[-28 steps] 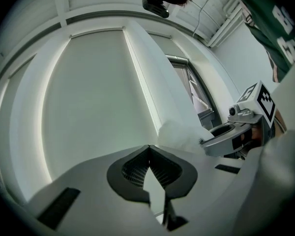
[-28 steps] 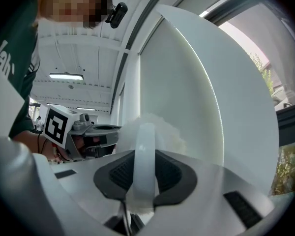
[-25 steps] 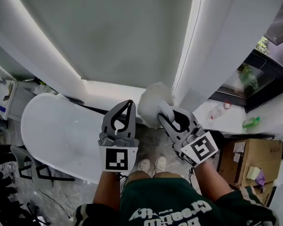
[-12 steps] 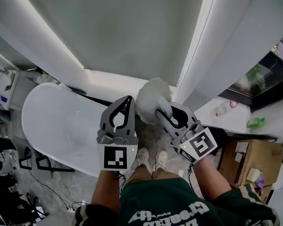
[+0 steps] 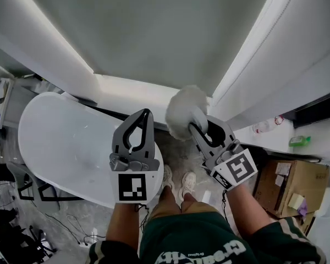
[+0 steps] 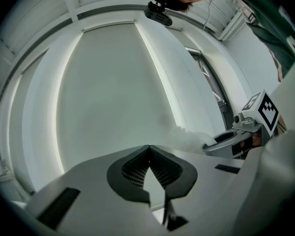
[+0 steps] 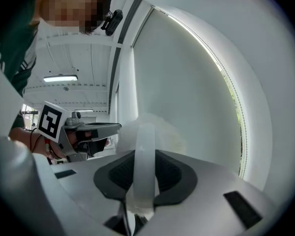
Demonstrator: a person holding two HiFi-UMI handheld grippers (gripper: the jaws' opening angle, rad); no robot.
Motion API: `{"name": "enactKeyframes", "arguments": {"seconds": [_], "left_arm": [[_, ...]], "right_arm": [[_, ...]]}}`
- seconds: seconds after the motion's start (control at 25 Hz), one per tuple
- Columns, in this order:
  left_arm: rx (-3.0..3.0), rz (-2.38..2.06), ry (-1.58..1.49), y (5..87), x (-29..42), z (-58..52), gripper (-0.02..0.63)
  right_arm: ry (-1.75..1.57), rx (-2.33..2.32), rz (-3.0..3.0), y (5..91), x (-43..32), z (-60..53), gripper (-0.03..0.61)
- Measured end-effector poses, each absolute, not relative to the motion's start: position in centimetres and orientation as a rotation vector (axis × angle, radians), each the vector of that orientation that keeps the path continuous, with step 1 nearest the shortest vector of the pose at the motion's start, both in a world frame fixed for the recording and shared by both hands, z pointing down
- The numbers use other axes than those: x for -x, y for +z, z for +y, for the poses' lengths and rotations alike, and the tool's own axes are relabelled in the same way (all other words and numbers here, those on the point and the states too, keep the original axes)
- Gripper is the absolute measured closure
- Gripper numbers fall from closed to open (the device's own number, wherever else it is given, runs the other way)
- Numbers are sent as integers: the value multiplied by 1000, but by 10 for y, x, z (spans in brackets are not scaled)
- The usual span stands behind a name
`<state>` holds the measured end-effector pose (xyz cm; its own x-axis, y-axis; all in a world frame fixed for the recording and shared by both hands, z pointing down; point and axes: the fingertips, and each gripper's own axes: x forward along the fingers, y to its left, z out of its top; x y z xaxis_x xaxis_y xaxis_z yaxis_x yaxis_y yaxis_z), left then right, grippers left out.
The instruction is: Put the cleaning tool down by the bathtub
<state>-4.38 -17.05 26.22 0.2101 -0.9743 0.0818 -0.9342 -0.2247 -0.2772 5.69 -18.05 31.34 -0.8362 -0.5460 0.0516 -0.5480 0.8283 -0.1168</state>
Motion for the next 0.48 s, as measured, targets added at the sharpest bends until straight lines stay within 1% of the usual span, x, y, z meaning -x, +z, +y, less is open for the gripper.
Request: {"name": "enactKeyframes", "arguments": {"seconds": [0.16,0.32,0.48], "left_arm": [[2310,1816,-411,288,70,-179,604],[2323,1862,-340,312,97,-192,604],[2355,1816,-290,329,117,-200,604]], "right_arm": [[200,-915,-2937,336,-36,-193,485],[199,-936,-2900,358,-15,-206,486],[176,-928,-2861,377,11,-212,486]]}}
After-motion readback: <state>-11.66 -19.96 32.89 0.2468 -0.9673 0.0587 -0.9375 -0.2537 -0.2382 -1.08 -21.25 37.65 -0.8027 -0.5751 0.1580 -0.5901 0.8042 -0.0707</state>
